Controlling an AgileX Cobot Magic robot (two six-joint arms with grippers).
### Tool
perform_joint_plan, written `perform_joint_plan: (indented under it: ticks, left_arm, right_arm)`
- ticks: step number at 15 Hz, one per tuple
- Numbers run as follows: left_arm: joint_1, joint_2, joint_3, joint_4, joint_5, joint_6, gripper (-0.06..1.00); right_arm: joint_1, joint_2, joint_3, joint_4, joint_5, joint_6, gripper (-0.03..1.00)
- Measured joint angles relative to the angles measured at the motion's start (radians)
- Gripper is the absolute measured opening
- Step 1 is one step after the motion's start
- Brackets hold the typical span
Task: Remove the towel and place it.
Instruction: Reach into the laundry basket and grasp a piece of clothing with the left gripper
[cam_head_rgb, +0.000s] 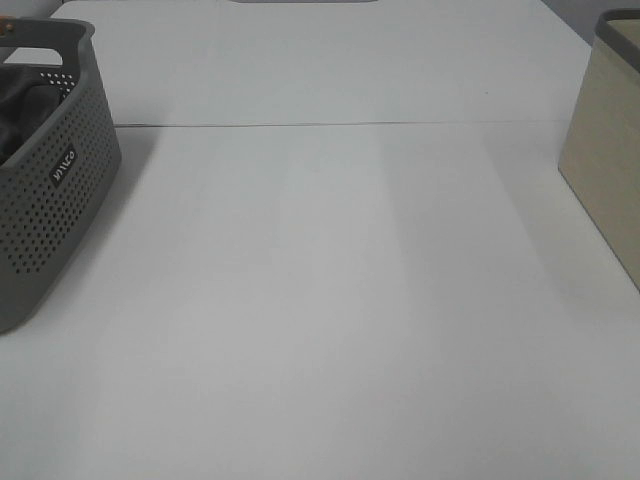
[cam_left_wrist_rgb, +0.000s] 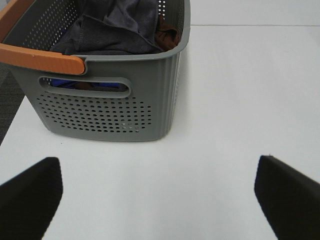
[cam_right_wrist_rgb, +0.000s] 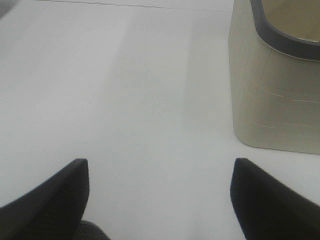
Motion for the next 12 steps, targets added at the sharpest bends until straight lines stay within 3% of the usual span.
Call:
perform_joint_plan:
  ticks: [6, 9, 12]
  left_arm:
    - [0.000, 0.000, 0.000, 0.000, 0.000, 0.000, 0.99]
    - [0.000, 0.000, -0.030, 0.027, -0.002, 0.150, 0.99]
    - [0.000, 0.105, -0.151, 0.058, -0.006, 0.262, 0.99]
  right_arm:
    - [0.000, 0.000, 0.000, 0.000, 0.000, 0.000, 0.76]
    - [0.000, 0.000, 0.000, 0.000, 0.000, 0.000, 0.76]
    - [0.000, 0.000, 0.000, 0.000, 0.000, 0.000, 0.76]
